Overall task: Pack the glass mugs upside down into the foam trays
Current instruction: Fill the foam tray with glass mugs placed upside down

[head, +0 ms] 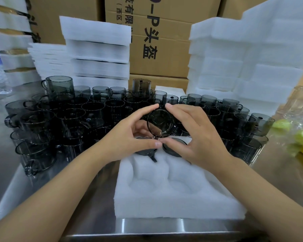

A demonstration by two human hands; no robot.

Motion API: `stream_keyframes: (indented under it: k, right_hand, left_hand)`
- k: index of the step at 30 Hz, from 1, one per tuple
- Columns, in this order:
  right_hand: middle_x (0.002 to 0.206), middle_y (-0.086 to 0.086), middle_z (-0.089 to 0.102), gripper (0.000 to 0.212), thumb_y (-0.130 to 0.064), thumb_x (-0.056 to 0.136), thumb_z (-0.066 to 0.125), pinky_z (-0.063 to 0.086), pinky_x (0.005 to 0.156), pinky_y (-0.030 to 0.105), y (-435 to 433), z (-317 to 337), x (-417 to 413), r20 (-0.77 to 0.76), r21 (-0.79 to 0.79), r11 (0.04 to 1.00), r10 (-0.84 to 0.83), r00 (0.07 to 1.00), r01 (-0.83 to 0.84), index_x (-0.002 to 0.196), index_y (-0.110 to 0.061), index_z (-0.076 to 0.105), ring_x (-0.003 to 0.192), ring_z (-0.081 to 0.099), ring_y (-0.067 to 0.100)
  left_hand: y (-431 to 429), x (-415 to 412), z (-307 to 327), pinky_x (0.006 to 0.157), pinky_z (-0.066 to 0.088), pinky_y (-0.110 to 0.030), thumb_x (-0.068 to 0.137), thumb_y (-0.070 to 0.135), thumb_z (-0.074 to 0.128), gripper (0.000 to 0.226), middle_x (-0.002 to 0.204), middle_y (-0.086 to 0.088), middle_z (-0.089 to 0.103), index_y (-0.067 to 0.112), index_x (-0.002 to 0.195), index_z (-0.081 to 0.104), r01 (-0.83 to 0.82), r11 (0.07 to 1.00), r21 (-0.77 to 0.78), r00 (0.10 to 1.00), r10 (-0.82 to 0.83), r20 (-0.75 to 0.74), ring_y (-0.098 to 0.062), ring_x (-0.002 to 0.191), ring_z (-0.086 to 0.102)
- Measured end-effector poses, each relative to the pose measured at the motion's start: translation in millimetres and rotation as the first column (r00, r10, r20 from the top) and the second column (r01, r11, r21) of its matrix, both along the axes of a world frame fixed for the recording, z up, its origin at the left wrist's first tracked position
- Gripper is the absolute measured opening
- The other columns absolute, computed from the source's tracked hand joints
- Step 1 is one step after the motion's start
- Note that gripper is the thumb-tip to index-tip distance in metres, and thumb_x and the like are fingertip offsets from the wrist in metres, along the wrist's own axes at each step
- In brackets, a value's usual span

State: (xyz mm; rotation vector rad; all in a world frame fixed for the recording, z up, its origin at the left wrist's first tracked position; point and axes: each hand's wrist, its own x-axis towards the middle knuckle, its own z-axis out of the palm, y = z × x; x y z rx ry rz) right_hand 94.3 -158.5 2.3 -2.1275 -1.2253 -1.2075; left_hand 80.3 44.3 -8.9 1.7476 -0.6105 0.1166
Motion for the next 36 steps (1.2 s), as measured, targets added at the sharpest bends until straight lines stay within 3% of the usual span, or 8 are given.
stream_keyframes:
  k: [5,10,13,16,22,25,31,36]
  right_hand:
    - [0.124,0.012,0.055,0.062,-0.037,0.086,0.063,0.040,0.101,0.024,1,0,-1,-0.064,-0.005,1.000,0.019,0.998,-0.020,0.134,0.000,0.047,0.114,0.050,0.018]
    - [0.118,0.001,0.048,0.062,-0.036,0.085,0.052,0.046,0.072,0.021,-1,-1,-7,-0.254,0.048,0.999,0.026,0.967,-0.015,0.137,-0.003,0.045,0.082,0.051,0.014]
    - [0.117,-0.002,0.044,0.063,-0.035,0.084,0.048,0.043,0.075,0.013,-3,0,-9,-0.305,0.038,0.998,0.054,0.951,-0.044,0.138,-0.003,0.043,0.087,0.051,0.009]
    - [0.116,-0.009,0.046,0.071,-0.045,0.081,0.062,0.039,0.080,0.007,-1,1,-7,-0.408,0.077,0.996,0.078,0.910,-0.050,0.139,-0.007,0.044,0.090,0.050,-0.006]
    - [0.107,-0.010,0.063,0.048,-0.030,0.074,0.067,0.053,0.077,0.027,-10,6,-5,-0.599,0.429,0.903,0.271,0.753,0.017,0.121,-0.032,0.057,0.086,0.059,0.010]
    - [0.101,-0.012,0.071,0.043,-0.023,0.073,0.061,0.050,0.074,0.016,-32,10,0,-0.663,0.608,0.793,0.472,0.581,0.049,0.115,-0.032,0.063,0.087,0.062,0.003]
    - [0.110,-0.024,0.067,0.046,-0.023,0.070,0.057,0.043,0.081,0.005,-69,7,-5,-0.812,0.318,0.948,0.253,0.526,0.036,0.113,-0.039,0.064,0.109,0.058,0.004]
    - [0.109,-0.026,0.064,0.049,-0.024,0.069,0.057,0.047,0.082,0.022,-81,15,-7,-0.852,0.180,0.979,0.106,0.513,0.098,0.114,-0.042,0.063,0.105,0.053,0.031]
  left_hand:
    - [-2,-1,0,0.081,0.050,-0.017,0.063,0.020,0.084,0.080,0.098,-0.011,0.071,0.039,0.131,0.046,-0.005,1.000,-0.013,0.999,0.006,0.043,-0.012,0.087,0.069]
    - [-2,-4,0,0.083,0.049,-0.016,0.067,0.029,0.079,0.063,0.094,0.003,0.075,0.053,0.120,0.055,0.029,0.999,-0.021,0.999,-0.028,0.024,-0.008,0.092,0.069]
    - [-2,-5,-1,0.080,0.051,-0.016,0.073,0.019,0.080,0.062,0.094,0.006,0.075,0.054,0.119,0.056,0.023,1.000,-0.013,1.000,-0.024,-0.010,-0.004,0.092,0.069]
    - [-1,-5,-2,0.071,0.051,-0.014,0.072,0.019,0.075,0.061,0.088,0.004,0.076,0.040,0.124,0.053,0.011,0.999,-0.030,0.999,-0.012,-0.050,0.000,0.082,0.068]
    - [0,-5,0,0.083,0.048,-0.013,0.071,0.020,0.069,0.065,0.105,0.005,0.074,0.037,0.130,0.047,0.033,0.999,0.007,0.996,-0.033,-0.083,-0.004,0.106,0.065]
    - [1,-7,2,0.087,0.044,-0.007,0.077,0.026,0.065,0.059,0.105,0.010,0.073,0.034,0.133,0.047,0.008,0.998,0.065,0.997,-0.004,-0.071,0.000,0.109,0.062]
    - [0,-7,5,0.088,0.041,-0.004,0.079,0.035,0.059,0.049,0.103,0.010,0.074,0.028,0.128,0.054,0.000,0.993,0.117,0.998,0.008,-0.067,0.001,0.109,0.062]
    - [1,-6,3,0.087,0.041,-0.004,0.079,0.036,0.059,0.042,0.101,0.011,0.074,0.030,0.121,0.059,-0.004,0.993,0.119,0.998,0.012,-0.067,0.001,0.108,0.062]
